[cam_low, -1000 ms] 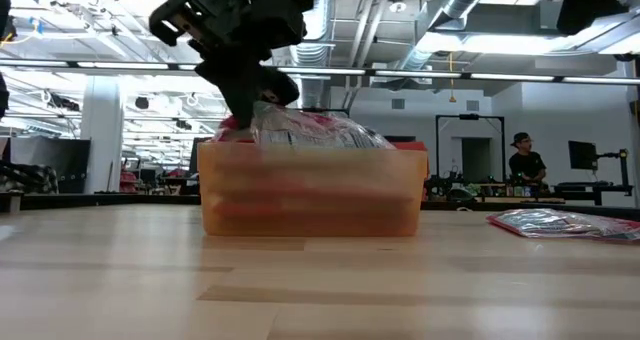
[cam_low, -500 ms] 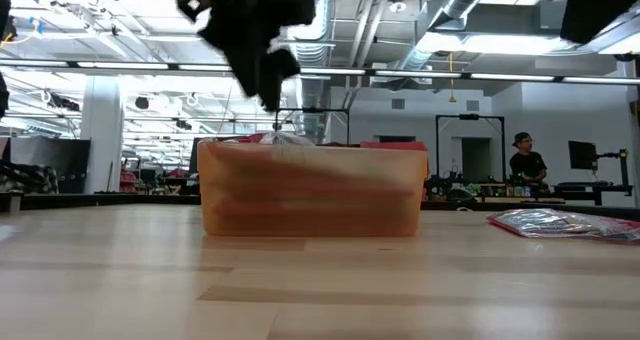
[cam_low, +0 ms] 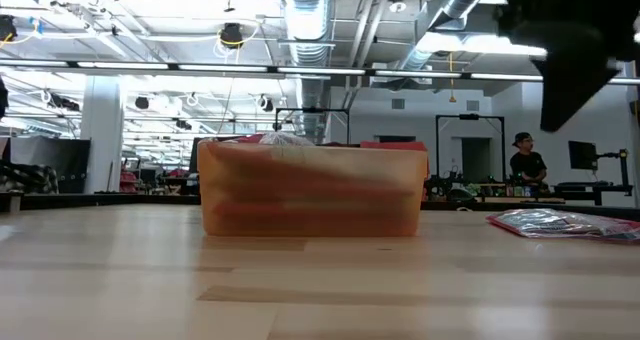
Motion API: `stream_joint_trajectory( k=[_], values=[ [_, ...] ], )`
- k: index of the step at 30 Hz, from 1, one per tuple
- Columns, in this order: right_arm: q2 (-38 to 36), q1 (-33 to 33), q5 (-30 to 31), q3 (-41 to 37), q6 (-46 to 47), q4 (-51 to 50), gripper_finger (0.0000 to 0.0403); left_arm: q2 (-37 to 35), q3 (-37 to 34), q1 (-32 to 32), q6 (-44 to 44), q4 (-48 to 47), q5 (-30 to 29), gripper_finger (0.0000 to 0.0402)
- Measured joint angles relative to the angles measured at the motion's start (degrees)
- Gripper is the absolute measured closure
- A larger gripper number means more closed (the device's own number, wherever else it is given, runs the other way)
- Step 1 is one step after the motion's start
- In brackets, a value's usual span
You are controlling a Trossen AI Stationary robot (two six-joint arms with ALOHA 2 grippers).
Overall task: Sort popcorn bags into baskets
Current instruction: Put the red popcorn bag into the orange bin
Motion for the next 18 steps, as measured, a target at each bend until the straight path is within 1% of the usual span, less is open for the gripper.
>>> stream_joint_trajectory(
  k=[2,4,5,8,10,12,14,18],
  values=[
    [-5.5,-1.4,0.0,-6.5,-0.6,5.5,0.0359,-2.9,0.0,0.0,-1.6,2.0,1.4,0.0091],
    [-10.4,-2.5,-1.2,-13.0,-0.5,10.9,0.0384,-5.6,0.0,-0.2,-2.8,3.4,1.5,0.0091],
    [-12.5,-3.3,-1.9,-16.1,-0.2,13.5,0.0391,-7.0,0.0,-0.3,-3.5,4.3,1.3,0.0091],
    [-15.4,-5.5,-5.0,-24.2,2.2,20.6,0.0390,-11.0,0.0,-0.5,-6.2,6.2,-0.9,0.0091],
    [-15.1,-6.5,-6.1,-27.8,2.4,25.6,0.0392,-13.4,0.0,-0.9,-8.2,6.9,-2.0,0.0091],
    [-13.4,-7.0,-6.5,-29.6,2.4,28.9,0.0397,-15.3,0.0,-2.0,-10.5,7.8,-3.7,0.0091],
    [-11.0,-7.2,-6.5,-29.9,3.0,29.1,0.0395,-17.1,0.0,-3.4,-12.5,8.5,-5.8,0.0091],
    [-5.2,-8.0,-4.8,-29.7,4.3,28.8,0.0396,-20.2,0.0,-7.8,-15.6,9.7,-11.9,0.0091]
  ],
)
